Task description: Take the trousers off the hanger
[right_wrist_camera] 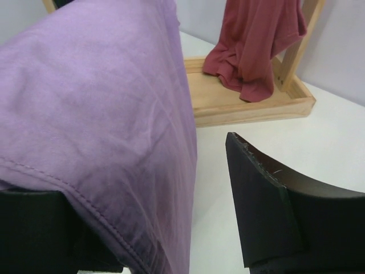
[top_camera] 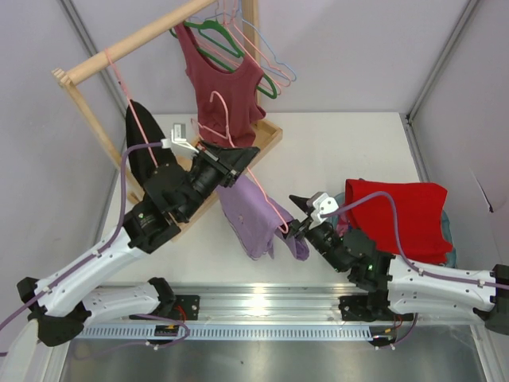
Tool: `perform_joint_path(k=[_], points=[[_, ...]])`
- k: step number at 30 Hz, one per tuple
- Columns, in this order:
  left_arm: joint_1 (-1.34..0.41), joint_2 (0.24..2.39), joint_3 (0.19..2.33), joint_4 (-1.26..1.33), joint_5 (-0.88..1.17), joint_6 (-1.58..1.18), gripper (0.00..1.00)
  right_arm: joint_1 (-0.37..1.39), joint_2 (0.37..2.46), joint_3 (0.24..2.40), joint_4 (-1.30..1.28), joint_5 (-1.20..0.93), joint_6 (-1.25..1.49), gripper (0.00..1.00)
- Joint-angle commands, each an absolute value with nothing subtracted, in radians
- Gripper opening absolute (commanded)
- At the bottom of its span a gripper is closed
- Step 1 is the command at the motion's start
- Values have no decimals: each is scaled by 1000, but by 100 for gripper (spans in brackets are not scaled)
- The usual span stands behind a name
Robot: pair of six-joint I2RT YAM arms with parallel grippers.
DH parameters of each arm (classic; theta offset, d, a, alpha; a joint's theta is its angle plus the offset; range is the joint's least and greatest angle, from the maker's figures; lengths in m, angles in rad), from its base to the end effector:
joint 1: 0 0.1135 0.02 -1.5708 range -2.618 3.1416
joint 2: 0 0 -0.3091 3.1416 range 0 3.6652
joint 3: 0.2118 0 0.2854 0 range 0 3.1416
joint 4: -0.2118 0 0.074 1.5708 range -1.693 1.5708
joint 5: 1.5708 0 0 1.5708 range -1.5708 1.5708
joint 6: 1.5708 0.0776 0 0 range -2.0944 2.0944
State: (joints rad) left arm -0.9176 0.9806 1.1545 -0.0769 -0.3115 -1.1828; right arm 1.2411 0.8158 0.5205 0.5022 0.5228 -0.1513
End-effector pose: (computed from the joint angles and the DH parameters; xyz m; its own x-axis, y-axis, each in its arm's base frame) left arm 0.1766 -0.1917 0.4920 -0.5059 -0.7888 -0.3491 0.2703 0.2393 -0.9325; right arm 0.1114 0.2058 0.3438 0.1655 0.0802 -0.9830 -0.6440 0.7637 -0.0461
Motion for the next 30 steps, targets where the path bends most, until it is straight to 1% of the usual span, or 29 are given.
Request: perform_joint_path(k=[1, 5, 7, 8, 9, 11, 17, 20, 22, 23, 25, 26, 28, 30], points=[[-913, 959, 1152, 49, -247, -1229, 0, 1236, 836, 548, 603, 477, -156, 62], [-914, 976, 1152, 69, -207, -1255, 0, 1233, 867, 554, 621, 479, -163, 63], [-914, 986, 1152, 74, -199, -1261, 0, 1233, 873, 554, 638, 471, -163, 66], [-914, 991, 1149, 78, -192, -1262, 0, 1233, 879, 555, 643, 468, -164, 68], [-913, 996, 1147, 81, -189, -1264, 0, 1233, 882, 557, 647, 466, -164, 76], [-914, 997, 1146, 80, -186, -1266, 0, 1232, 887, 561, 649, 465, -166, 79], [-922, 988, 1140, 81, -206, -1256, 0, 1216, 917, 583, 649, 474, -156, 80], [-928, 989, 1138, 81, -212, -1252, 0, 1215, 936, 595, 655, 486, -156, 79], [-928, 989, 1140, 83, -209, -1247, 0, 1212, 943, 597, 658, 492, -156, 75], [-928, 988, 1138, 83, -207, -1246, 0, 1209, 943, 597, 658, 491, -156, 61], [-930, 988, 1138, 83, -206, -1243, 0, 1203, 942, 600, 653, 489, -153, 52], [-930, 986, 1137, 83, -206, -1239, 0, 1201, 940, 601, 653, 491, -152, 42], [-931, 980, 1131, 84, -207, -1235, 0, 1197, 939, 603, 650, 491, -147, 37], [-933, 973, 1114, 98, -209, -1236, 0, 1192, 936, 609, 647, 489, -140, 27]])
